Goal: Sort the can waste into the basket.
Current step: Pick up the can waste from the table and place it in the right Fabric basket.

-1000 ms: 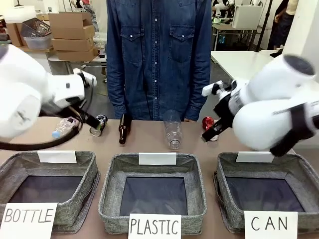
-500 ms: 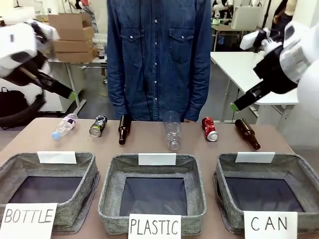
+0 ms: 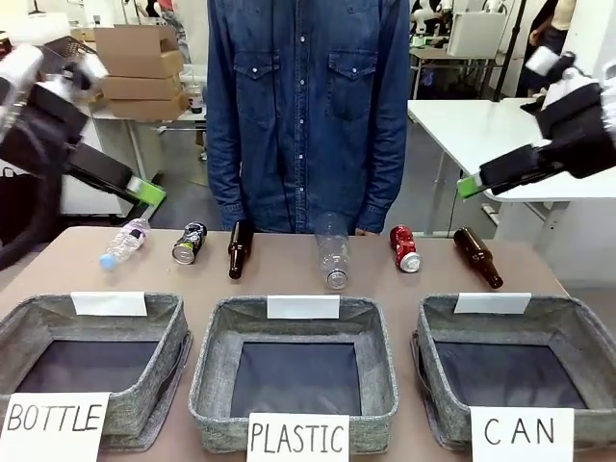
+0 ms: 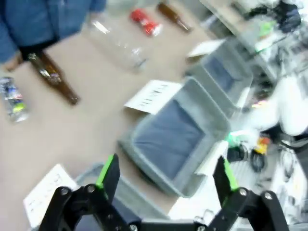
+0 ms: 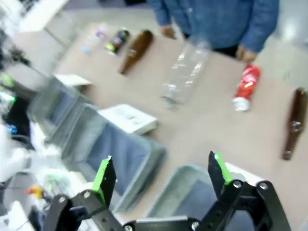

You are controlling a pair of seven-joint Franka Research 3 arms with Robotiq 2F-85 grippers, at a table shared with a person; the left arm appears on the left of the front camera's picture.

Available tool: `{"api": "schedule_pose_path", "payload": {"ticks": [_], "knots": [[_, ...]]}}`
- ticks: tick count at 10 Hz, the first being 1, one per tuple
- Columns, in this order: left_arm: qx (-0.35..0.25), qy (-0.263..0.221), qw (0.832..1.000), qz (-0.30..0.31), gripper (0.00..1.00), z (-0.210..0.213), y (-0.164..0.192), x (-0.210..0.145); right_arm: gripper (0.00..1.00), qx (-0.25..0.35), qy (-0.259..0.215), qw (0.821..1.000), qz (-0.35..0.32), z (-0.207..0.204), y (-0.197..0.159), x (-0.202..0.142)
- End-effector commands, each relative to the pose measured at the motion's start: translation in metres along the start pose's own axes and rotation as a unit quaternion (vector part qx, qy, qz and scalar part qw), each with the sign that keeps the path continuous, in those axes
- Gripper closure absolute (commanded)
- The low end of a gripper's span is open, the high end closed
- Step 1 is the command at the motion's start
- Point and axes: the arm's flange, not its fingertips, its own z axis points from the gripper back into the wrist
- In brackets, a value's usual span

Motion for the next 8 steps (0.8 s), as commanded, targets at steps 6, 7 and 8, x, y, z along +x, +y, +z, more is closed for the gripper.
{"api": "schedule_pose_path", "payload": {"ticks": [6,7,8], "knots": [[-0.116,-0.06,0.956,0.261,0.0,0.043,0.127,-0.041,0.0,0.103,-0.123,0.95,-0.269,0.058,-0.051,-0.058],[-0.191,-0.078,0.943,0.263,0.0,0.043,0.126,-0.055,0.0,0.211,-0.094,0.933,-0.276,0.067,-0.07,-0.036],[-0.191,-0.078,0.943,0.263,0.0,0.043,0.126,-0.055,0.0,0.211,-0.094,0.933,-0.276,0.067,-0.07,-0.036]]}}
